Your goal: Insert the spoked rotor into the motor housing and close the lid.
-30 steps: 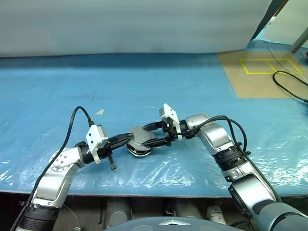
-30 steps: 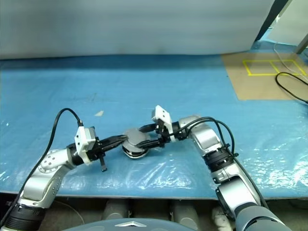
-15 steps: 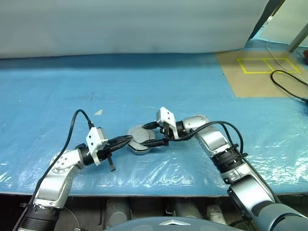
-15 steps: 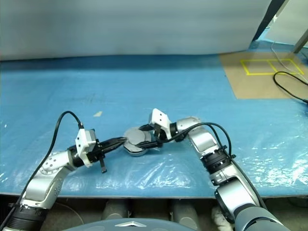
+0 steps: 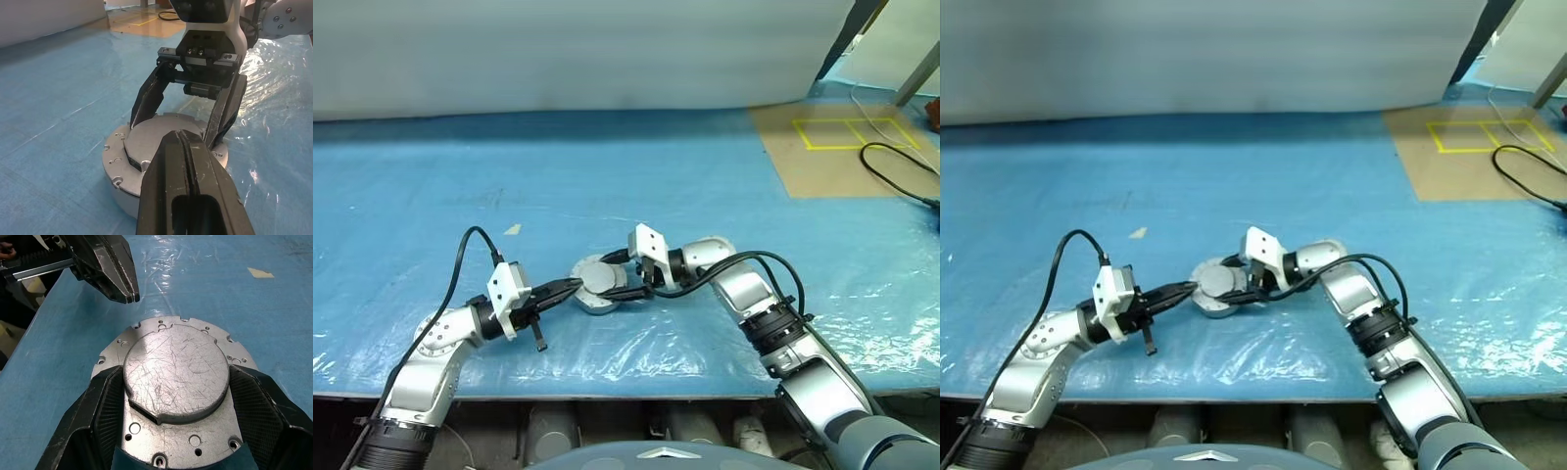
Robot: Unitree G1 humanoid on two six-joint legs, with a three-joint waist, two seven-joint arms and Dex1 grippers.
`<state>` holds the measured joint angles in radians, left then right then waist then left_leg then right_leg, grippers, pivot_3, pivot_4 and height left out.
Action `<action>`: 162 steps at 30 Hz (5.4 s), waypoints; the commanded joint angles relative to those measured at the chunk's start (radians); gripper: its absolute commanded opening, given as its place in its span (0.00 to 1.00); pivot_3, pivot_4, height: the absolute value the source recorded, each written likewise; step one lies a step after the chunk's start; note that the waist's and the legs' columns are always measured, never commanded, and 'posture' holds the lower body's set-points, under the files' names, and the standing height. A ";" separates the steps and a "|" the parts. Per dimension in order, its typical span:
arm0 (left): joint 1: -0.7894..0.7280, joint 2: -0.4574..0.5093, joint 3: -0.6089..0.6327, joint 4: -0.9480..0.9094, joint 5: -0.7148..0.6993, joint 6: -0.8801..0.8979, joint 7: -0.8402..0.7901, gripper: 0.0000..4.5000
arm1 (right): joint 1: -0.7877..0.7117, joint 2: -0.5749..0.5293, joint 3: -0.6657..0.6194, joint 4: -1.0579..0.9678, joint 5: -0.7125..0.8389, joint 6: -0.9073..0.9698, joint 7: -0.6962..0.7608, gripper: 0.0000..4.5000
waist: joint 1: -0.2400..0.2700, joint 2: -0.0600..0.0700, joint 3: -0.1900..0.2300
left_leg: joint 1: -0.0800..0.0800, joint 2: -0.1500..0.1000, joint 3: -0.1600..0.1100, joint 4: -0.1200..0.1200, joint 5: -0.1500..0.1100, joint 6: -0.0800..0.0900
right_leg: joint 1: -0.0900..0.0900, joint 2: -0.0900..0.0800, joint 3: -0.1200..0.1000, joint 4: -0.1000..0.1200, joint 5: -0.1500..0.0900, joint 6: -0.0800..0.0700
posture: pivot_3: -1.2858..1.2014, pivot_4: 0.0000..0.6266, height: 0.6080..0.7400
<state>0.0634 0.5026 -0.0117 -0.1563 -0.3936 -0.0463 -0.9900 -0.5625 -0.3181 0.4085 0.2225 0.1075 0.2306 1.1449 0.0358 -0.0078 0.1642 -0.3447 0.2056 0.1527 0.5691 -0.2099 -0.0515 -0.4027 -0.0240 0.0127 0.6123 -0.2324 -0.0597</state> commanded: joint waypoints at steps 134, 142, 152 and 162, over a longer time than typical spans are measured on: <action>-0.275 -0.072 -0.101 0.630 0.185 -0.379 -0.093 0.00 | 0.120 0.069 -0.409 -0.170 0.570 0.987 -0.330 0.33 | 0.044 -0.001 -0.008 | -0.002 -0.006 0.019 -0.011 0.001 0.001 | -0.003 -0.015 0.002 -0.005 -0.005 0.010 | 0.52 0.24 1.00; -0.268 -0.094 -0.059 0.589 0.114 -0.359 -0.096 0.00 | 0.132 0.091 -0.394 -0.151 0.553 0.964 -0.365 0.28 | 0.040 -0.001 -0.008 | 0.004 -0.006 0.019 -0.011 0.001 0.001 | 0.001 -0.016 0.003 -0.004 -0.005 0.010 | 0.52 0.24 1.00; -0.135 0.000 0.137 0.038 -0.290 0.157 0.049 0.00 | 0.125 0.103 -0.424 -0.091 0.553 0.953 -0.393 0.27 | 0.031 -0.001 -0.007 | -0.005 -0.001 0.019 -0.012 0.001 0.001 | -0.008 -0.011 -0.001 -0.003 -0.007 0.007 | 0.52 0.24 1.00; -0.085 0.061 0.311 -0.132 -0.613 0.598 0.293 0.00 | 0.076 0.115 -0.556 -0.073 0.657 1.022 -0.444 0.27 | 0.033 -0.001 -0.007 | -0.005 -0.002 0.019 -0.012 0.001 0.001 | -0.007 -0.012 -0.001 -0.005 -0.007 0.006 | 0.52 0.24 1.00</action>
<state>-0.0379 0.5529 0.2776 -0.2533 -0.9537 0.4902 -0.7203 -0.4585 -0.2045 -0.0856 0.1584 0.7266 1.2365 0.7229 0.0686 -0.0084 0.1574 -0.3500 0.2031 0.1718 0.5569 -0.2089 -0.0510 -0.4100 -0.0359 0.0114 0.6074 -0.2396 -0.0533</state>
